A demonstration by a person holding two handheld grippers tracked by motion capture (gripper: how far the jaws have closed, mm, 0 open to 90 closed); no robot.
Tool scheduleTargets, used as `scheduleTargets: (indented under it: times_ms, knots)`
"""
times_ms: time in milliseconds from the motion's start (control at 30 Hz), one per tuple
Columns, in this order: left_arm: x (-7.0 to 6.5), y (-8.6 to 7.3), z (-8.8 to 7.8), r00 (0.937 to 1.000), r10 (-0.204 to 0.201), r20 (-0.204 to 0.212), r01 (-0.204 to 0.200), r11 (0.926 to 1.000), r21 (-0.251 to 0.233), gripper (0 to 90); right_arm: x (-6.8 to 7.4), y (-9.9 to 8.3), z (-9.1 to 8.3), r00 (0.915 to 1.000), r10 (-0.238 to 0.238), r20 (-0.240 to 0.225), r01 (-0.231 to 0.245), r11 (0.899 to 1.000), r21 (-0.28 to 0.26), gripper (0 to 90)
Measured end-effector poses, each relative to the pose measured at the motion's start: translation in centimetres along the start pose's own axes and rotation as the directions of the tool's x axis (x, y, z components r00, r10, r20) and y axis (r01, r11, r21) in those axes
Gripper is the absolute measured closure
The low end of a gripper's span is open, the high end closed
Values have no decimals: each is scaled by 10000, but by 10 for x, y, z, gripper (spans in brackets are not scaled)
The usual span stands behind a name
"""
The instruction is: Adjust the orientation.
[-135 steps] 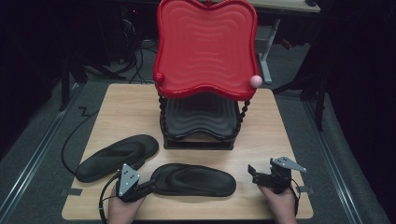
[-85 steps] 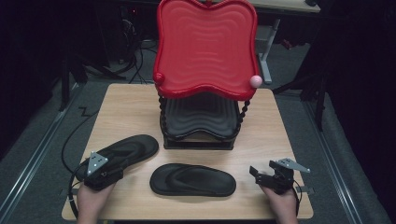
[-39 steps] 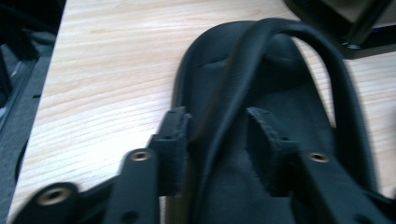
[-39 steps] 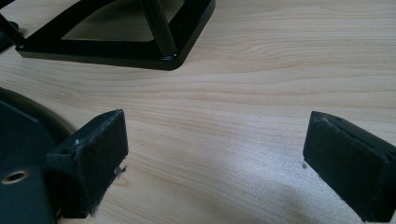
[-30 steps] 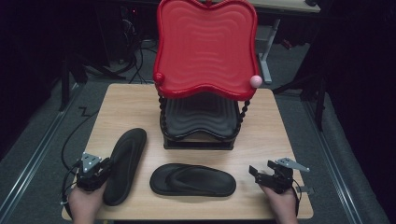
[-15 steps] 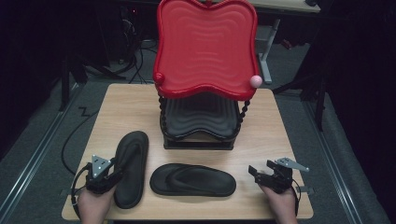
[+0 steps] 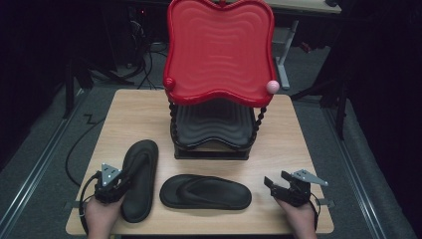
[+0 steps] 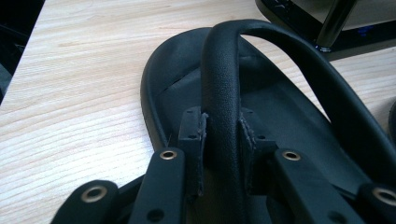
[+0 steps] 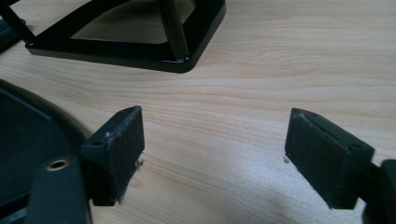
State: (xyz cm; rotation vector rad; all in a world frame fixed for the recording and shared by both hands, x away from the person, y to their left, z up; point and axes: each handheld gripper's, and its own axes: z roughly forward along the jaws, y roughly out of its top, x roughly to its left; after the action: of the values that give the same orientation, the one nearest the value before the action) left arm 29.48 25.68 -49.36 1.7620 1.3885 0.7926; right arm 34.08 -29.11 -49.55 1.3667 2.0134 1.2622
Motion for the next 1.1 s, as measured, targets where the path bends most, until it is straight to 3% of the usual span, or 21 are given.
scheduleTargets:
  times_ms: [100, 367, 567, 867, 967, 1100]
  knots:
    - [1, 0, -6, 9994, -357, 3, 357, 9992, -206, 743, 4, 1, 0, 9998, -167, 65, 167, 9998, -70, 242]
    - [-5, -3, -31, 9990, -439, -7, 437, 9948, -920, 749, 15, 8, 11, 9983, -586, 27, 586, 9981, -212, 259]
    - [-15, -5, -53, 9977, -568, 372, 618, 9868, -1496, 750, 24, 15, 19, 9961, -872, -108, 865, 9950, -489, 264]
    - [-46, -4, -71, 9927, -155, 1193, 384, 9808, -1914, 750, 35, 21, 30, 9936, -1065, -381, 1042, 9929, -579, 271]
    - [-57, -3, -73, 9871, 155, 1592, 145, 9825, -1858, 751, 36, 22, 29, 9935, -1057, -415, 1027, 9923, -697, 275]
    - [-68, 1, -76, 9819, 465, 1835, -84, 9791, -2033, 753, 36, 22, 26, 9936, -1019, -487, 977, 9919, -807, 280]
